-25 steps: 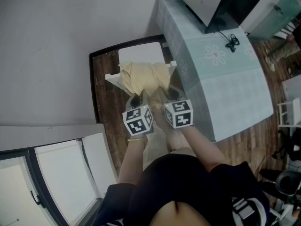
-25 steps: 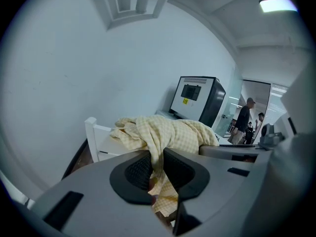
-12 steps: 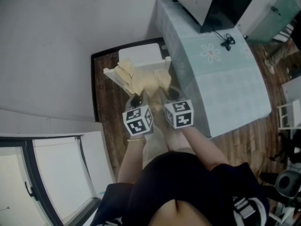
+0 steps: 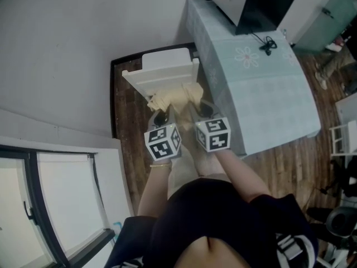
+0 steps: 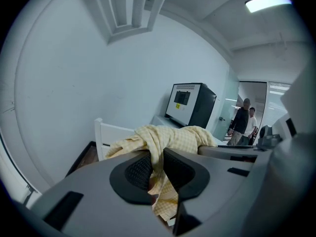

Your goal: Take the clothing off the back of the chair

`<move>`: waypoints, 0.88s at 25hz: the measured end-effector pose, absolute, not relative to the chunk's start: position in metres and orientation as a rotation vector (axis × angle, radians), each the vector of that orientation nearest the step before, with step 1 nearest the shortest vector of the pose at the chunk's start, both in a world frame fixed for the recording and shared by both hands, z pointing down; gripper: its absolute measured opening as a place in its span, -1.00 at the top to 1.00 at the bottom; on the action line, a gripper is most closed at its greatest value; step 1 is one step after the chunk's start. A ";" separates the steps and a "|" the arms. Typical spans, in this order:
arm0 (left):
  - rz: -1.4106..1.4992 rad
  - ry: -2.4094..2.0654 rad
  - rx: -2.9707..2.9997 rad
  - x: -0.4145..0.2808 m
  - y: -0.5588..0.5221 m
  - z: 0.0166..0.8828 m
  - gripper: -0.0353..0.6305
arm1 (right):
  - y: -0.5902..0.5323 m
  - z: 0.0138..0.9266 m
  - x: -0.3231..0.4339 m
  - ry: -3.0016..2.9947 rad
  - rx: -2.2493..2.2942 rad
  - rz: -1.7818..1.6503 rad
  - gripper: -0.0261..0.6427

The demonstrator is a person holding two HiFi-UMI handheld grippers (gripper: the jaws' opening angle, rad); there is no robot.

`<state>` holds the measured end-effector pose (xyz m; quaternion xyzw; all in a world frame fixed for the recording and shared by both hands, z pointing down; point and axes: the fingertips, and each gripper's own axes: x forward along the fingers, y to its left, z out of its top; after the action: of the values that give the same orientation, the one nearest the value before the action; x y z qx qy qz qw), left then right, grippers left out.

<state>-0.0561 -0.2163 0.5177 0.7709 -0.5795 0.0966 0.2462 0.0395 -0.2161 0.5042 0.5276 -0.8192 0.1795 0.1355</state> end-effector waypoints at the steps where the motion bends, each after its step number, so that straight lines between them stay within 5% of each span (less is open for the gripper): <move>1: 0.263 -1.584 2.101 -0.055 -0.211 0.517 0.71 | -0.211 0.503 0.040 -2.378 1.526 0.518 0.67; 22: 0.221 -1.675 2.062 -0.041 -0.092 0.496 0.71 | -0.094 0.483 0.055 -2.457 1.428 0.470 0.67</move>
<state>-0.0410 -0.0916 0.4958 0.7516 -0.6108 0.0806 0.2357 0.0552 -0.0939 0.4826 0.4914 -0.8458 0.1618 0.1302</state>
